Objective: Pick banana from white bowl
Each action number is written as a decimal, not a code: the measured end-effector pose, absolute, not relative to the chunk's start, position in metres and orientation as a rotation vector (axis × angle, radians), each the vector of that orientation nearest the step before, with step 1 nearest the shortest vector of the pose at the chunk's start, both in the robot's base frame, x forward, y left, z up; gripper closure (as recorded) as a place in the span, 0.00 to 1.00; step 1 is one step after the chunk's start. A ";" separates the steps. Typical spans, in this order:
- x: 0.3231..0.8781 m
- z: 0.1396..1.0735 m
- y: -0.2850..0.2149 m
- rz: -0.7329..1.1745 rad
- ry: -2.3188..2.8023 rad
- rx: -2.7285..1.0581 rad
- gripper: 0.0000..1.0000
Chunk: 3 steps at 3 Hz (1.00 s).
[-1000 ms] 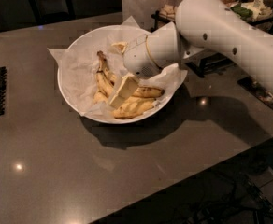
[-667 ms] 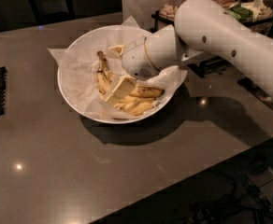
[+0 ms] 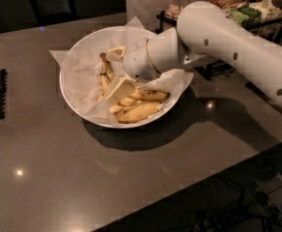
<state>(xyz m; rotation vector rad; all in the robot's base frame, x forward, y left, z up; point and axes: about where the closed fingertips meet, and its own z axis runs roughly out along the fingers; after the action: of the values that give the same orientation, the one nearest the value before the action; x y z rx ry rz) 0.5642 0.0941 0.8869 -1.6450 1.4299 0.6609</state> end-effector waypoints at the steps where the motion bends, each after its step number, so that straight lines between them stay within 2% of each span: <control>1: 0.576 0.885 0.088 0.616 1.457 -1.641 0.15; 2: 0.588 0.887 0.074 0.531 1.493 -1.632 0.14; 3: 0.588 0.883 0.069 0.523 1.507 -1.609 0.32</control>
Offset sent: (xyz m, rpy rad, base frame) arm 0.0415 -0.0442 0.0039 -0.1202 -0.0907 -0.1609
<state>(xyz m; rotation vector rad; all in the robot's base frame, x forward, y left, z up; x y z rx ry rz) 0.5883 0.0694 0.8826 -1.6089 1.5066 0.5229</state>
